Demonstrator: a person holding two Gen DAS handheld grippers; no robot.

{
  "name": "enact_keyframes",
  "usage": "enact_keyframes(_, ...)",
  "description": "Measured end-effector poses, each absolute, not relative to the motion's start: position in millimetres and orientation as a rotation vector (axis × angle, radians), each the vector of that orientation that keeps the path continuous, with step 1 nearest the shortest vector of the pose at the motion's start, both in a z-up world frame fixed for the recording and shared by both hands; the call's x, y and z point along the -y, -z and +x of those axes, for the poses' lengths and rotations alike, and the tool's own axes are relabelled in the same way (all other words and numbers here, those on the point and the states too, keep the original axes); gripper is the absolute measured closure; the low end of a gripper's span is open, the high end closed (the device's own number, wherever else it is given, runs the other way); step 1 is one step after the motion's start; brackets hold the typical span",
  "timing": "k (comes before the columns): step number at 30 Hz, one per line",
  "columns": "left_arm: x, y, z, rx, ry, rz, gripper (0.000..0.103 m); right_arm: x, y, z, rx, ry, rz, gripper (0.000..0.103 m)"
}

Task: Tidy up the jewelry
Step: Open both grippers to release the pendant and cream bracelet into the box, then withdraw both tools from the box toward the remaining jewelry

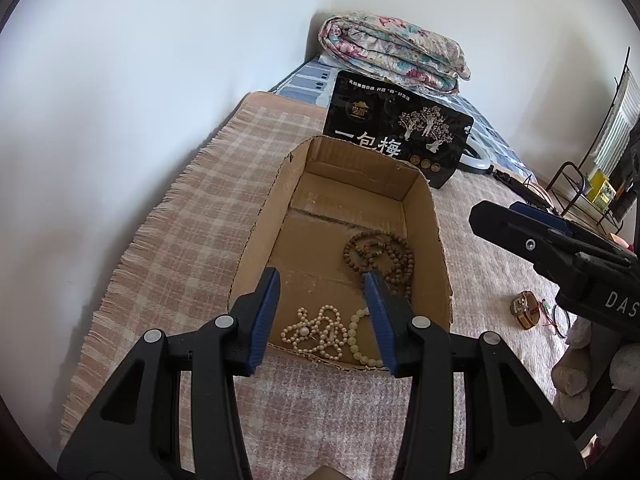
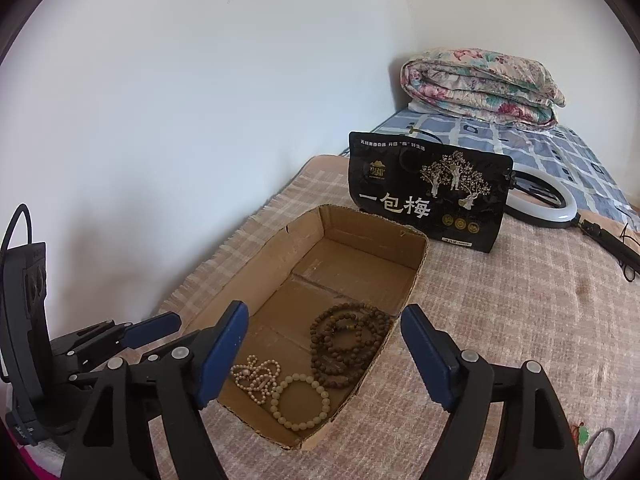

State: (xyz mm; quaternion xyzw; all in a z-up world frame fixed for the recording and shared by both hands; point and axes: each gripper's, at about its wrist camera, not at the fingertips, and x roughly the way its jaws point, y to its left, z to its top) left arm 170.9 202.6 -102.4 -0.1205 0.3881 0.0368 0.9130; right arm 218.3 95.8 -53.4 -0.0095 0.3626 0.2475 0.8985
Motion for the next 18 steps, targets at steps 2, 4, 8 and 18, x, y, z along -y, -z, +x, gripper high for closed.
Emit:
enact_keyframes(2, -200.9, 101.4, 171.3, -0.799, -0.076, -0.245, 0.058, -93.7, 52.2, 217.8, -0.749, -0.508, -0.019, 0.019)
enact_keyframes(4, -198.3, 99.9, 171.5, -0.797, -0.074, -0.242, 0.058, -90.9, 50.9, 216.3, -0.748, -0.506, -0.021, 0.019)
enact_keyframes(8, -190.5, 94.3, 171.5, -0.787, -0.066, -0.232, 0.058, -83.3, 47.7, 211.5, -0.74, -0.494, -0.02, 0.018)
enact_keyframes(18, -163.3, 79.8, 169.3, -0.762, -0.031, -0.193, 0.058, -45.8, 29.6, 196.8, -0.679, -0.44, 0.016, 0.013)
